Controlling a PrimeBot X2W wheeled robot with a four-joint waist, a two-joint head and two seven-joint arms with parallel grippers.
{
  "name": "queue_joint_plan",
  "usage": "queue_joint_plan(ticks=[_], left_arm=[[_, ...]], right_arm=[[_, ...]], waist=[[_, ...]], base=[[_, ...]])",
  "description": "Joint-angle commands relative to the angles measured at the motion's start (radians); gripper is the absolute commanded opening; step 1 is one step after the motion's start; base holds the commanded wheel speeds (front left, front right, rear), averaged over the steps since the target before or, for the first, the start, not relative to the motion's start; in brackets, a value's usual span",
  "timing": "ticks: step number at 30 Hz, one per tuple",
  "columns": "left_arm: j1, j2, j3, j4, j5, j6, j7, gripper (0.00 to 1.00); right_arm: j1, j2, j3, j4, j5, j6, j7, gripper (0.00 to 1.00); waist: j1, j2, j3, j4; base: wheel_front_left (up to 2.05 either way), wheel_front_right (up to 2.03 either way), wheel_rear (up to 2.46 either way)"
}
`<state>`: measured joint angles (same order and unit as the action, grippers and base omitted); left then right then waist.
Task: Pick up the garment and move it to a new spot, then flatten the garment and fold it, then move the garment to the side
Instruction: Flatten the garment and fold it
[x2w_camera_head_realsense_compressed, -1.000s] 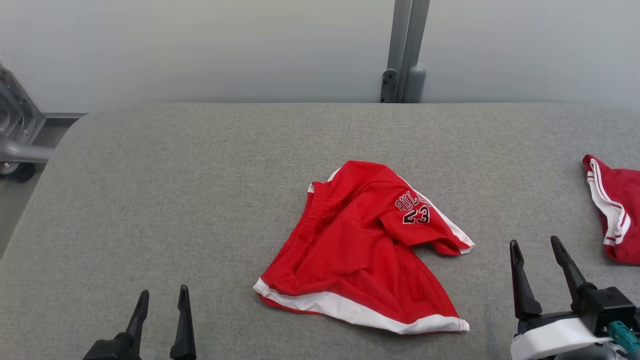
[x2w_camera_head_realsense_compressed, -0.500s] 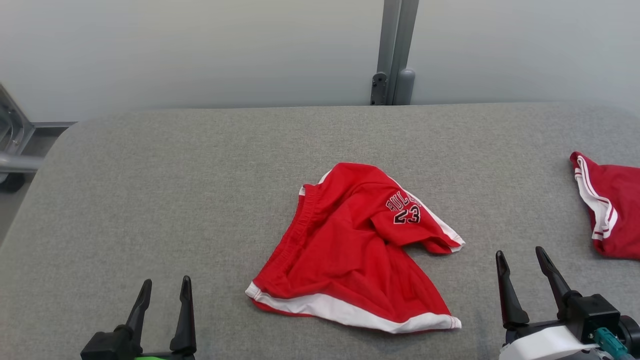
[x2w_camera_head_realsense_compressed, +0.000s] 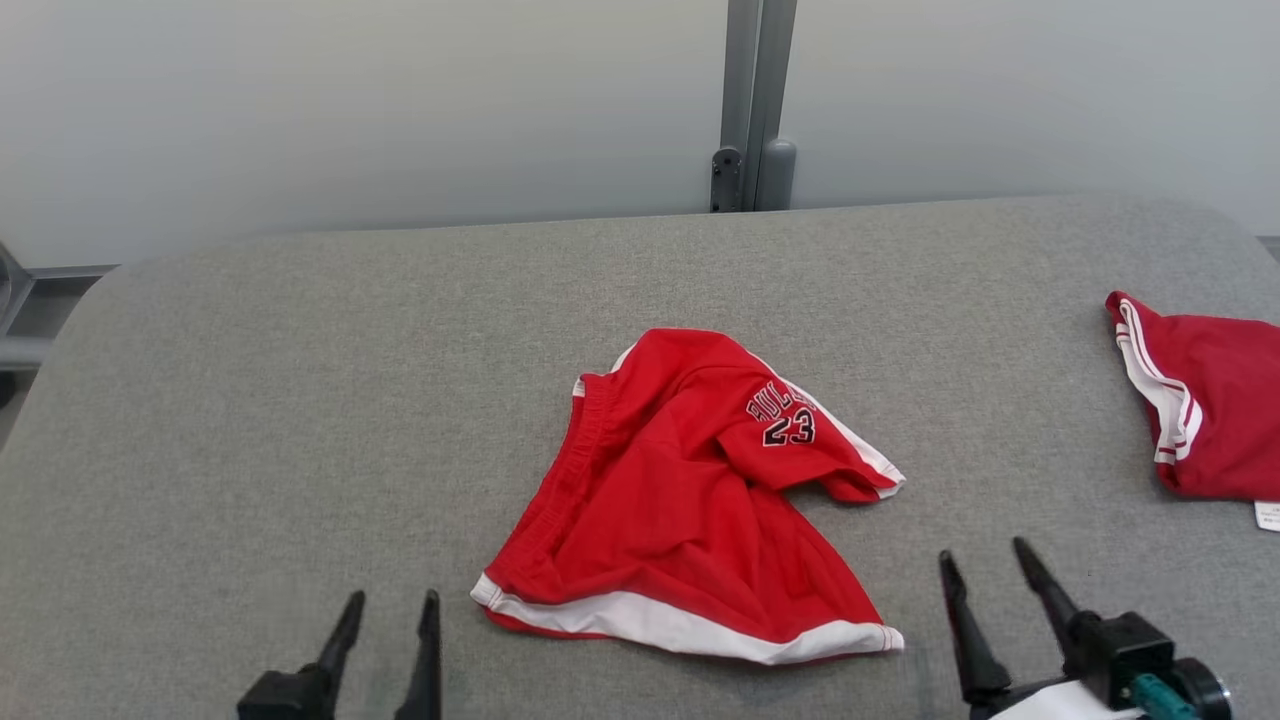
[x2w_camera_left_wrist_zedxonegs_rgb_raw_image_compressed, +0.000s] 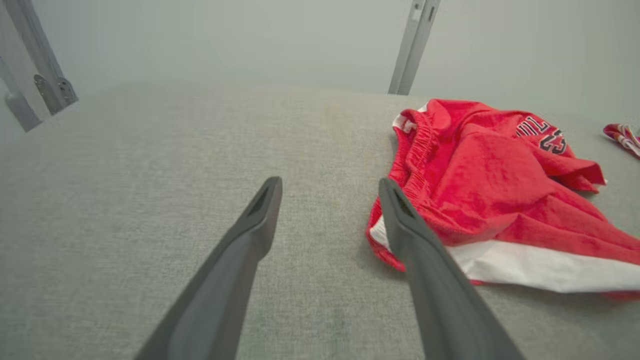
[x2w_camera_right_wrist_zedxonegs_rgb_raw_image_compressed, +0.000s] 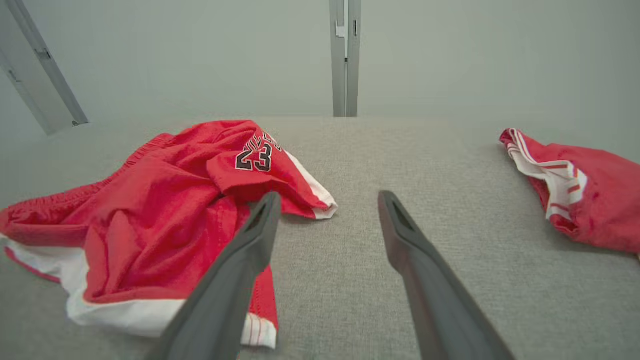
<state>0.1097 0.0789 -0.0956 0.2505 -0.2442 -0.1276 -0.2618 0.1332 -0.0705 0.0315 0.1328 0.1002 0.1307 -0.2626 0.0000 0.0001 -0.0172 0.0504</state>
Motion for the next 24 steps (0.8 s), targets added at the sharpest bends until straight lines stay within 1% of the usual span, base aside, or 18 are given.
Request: queue_joint_plan(ticks=[1,3,5,8,14,19,24], left_arm=[[-0.035,0.018,-0.04,0.021,-0.015,-0.004,0.022,1.0],[-0.059,0.046,-0.094,0.041,-0.026,-0.004,0.059,1.0],[-0.083,0.063,-0.134,0.057,-0.044,-0.004,0.098,1.0],[-0.122,0.086,-0.164,0.065,-0.057,-0.003,0.141,1.0],[-0.145,0.113,-0.207,0.042,-0.097,-0.003,0.199,1.0],[-0.149,0.13,-0.214,0.029,-0.109,-0.003,0.215,1.0],[-0.152,0.136,-0.22,0.03,-0.119,-0.003,0.227,1.0]], right_arm=[[0.004,-0.02,0.039,0.035,0.023,-0.001,0.004,1.0],[-0.015,-0.056,0.113,0.074,0.046,-0.001,0.047,1.0],[-0.038,-0.08,0.191,0.094,0.082,-0.001,0.09,1.0],[-0.056,-0.126,0.253,0.11,0.117,-0.001,0.137,1.0],[-0.063,-0.16,0.292,0.107,0.15,-0.001,0.159,1.0],[-0.074,-0.17,0.318,0.109,0.161,-0.001,0.168,1.0],[-0.091,-0.168,0.338,0.112,0.166,-0.001,0.16,1.0]], waist=[[0.0,-0.0001,0.008,-0.002],[0.0,-0.0001,0.02,-0.002],[0.0,-0.0001,0.04,-0.001],[0.0,-0.0001,0.069,-0.001],[0.0,-0.0001,0.112,-0.012],[0.0,-0.0001,0.139,-0.018],[0.0,-0.0001,0.159,-0.018]], base=[[0.0,0.0,0.0],[0.0,0.0,0.0],[0.0,0.0,0.0],[0.0,0.0,0.0],[0.0,0.0,0.0],[0.0,0.0,0.0],[0.0,0.0,0.0]])
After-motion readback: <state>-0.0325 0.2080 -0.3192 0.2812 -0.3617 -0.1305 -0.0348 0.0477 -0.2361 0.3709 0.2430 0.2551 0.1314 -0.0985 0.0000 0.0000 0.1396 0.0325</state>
